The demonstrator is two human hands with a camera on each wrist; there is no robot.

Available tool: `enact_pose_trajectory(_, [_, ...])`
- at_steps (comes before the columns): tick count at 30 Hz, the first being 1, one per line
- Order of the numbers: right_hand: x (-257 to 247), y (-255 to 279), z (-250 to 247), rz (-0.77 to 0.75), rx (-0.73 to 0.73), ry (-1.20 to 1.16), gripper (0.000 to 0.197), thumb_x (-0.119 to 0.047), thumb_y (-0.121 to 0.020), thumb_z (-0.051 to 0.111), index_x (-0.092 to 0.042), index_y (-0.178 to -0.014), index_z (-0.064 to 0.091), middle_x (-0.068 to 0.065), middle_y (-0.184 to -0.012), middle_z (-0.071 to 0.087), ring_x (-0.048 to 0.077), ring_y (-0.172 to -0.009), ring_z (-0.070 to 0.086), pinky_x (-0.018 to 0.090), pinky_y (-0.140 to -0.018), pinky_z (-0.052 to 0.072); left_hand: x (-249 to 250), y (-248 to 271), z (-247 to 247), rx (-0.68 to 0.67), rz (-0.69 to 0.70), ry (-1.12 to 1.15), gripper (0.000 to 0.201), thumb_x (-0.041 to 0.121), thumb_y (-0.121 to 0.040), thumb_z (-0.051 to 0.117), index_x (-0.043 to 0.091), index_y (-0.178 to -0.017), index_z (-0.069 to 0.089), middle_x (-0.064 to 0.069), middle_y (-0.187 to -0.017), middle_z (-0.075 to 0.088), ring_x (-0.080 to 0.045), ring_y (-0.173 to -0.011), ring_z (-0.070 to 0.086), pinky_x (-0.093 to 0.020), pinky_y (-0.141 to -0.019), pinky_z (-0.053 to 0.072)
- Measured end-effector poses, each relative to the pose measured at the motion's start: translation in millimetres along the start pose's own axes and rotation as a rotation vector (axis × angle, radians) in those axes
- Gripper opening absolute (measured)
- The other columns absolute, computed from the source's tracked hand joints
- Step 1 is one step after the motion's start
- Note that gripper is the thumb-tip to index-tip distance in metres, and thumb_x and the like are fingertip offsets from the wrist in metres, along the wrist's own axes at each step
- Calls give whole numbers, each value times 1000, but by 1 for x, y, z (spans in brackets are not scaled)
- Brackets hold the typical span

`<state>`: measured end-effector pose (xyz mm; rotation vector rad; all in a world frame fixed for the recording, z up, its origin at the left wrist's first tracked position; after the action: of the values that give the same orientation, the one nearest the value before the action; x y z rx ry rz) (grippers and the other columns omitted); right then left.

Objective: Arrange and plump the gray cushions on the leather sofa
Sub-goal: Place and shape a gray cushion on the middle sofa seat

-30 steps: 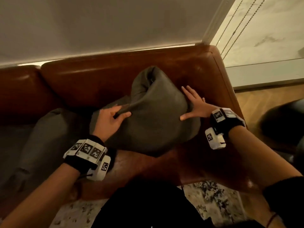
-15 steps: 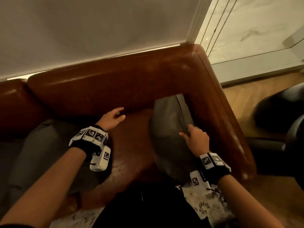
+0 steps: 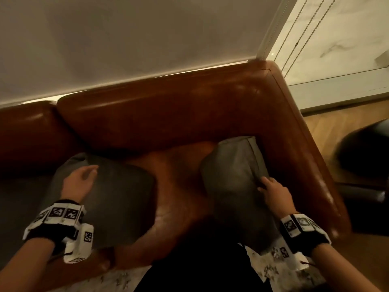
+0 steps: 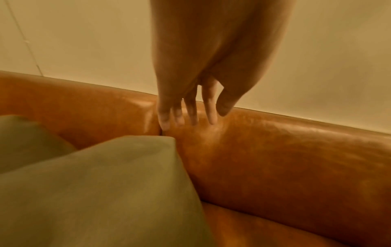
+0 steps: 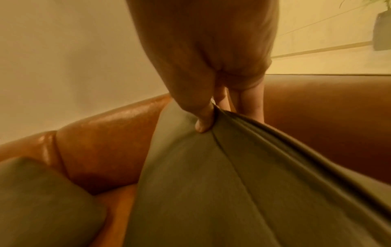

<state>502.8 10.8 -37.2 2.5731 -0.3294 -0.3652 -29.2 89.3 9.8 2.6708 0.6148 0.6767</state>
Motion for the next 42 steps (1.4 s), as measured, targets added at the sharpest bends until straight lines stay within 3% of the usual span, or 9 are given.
enact_pose_trajectory(5, [-9, -2, 21, 154, -59, -22, 46, -42, -90, 52, -16, -127, 45, 12, -125, 48, 32, -108, 54, 36, -78, 45, -56, -57, -23, 85, -55, -146, 40, 20, -88, 59, 2, -124, 55, -28, -132, 49, -45, -125, 42, -53, -108, 32])
enact_pose_trajectory(10, [-18, 4, 14, 373, 4, -138, 61, -34, -85, 62, -7, -132, 36, 23, -131, 43, 43, -118, 45, 55, -95, 40, -67, -104, -29, 36, -164, -149, 60, 35, -90, 55, 1, -137, 40, -23, -146, 34, -39, -136, 28, -51, -111, 26])
enact_pose_trajectory(14, [-83, 12, -6, 109, 363, -207, 35, -15, -88, 57, -3, -121, 51, 23, -117, 55, 41, -110, 51, 50, -91, 41, -60, -122, -8, -201, -189, -20, 63, 51, -87, 53, 6, -131, 51, -20, -138, 49, -38, -127, 45, -42, -108, 35])
enact_pose_trajectory(17, [-148, 4, 6, -131, 344, -285, 23, -8, -88, 56, -2, -110, 59, 18, -106, 63, 36, -103, 57, 40, -88, 43, -54, -121, 18, -238, -197, -104, 92, 80, -66, 49, 5, -118, 55, -22, -122, 59, -40, -113, 54, -45, -101, 40])
enact_pose_trajectory(23, [-256, -30, 47, -238, 25, -383, 22, -15, -91, 53, -7, -110, 59, 13, -110, 61, 27, -100, 60, 28, -85, 42, -40, -79, 40, -92, -222, -168, 40, 29, -94, 43, 0, -120, 47, -21, -122, 58, -37, -115, 53, -46, -106, 26])
enact_pose_trajectory(30, [-290, -52, 74, -19, -204, -417, 45, -34, -97, 45, -8, -134, 44, 15, -138, 49, 29, -127, 46, 34, -104, 35, -13, -6, 19, -79, 237, 241, 14, 21, -92, 53, 8, -89, 49, -9, -70, 57, -28, -71, 57, -30, -65, 39])
enact_pose_trajectory(36, [-272, -69, 38, 182, 15, -736, 68, -52, -96, 29, -10, -148, 19, 18, -154, 23, 33, -140, 26, 39, -115, 21, 6, 25, -36, -235, 599, 557, 29, 18, -93, 52, 23, -72, 32, 5, -58, 28, -4, -49, 30, -16, -51, 26])
enact_pose_trajectory(40, [-263, -73, -18, 94, 409, -760, 63, -54, -92, 39, 3, -114, 55, 21, -114, 60, 30, -102, 56, 34, -84, 38, 8, 7, -39, -186, 599, 685, 27, 16, -93, 49, 26, -74, 32, 5, -68, 28, -3, -61, 31, -18, -61, 28])
enact_pose_trajectory(42, [-268, -72, -32, 3, 513, -736, 48, -38, -97, 41, 7, -90, 54, 14, -79, 55, 24, -77, 48, 30, -69, 33, -1, -10, -24, -85, 518, 694, 28, 19, -92, 50, 30, -73, 32, 3, -71, 33, -7, -67, 35, -21, -66, 30])
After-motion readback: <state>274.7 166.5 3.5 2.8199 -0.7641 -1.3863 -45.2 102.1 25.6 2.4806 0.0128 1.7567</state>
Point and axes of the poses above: each hand's wrist, its own y-axis away from the middle knuckle, its own z-axis out of the palm, x = y × z, the point moved 4 cm from there along -y, towards the middle knuckle
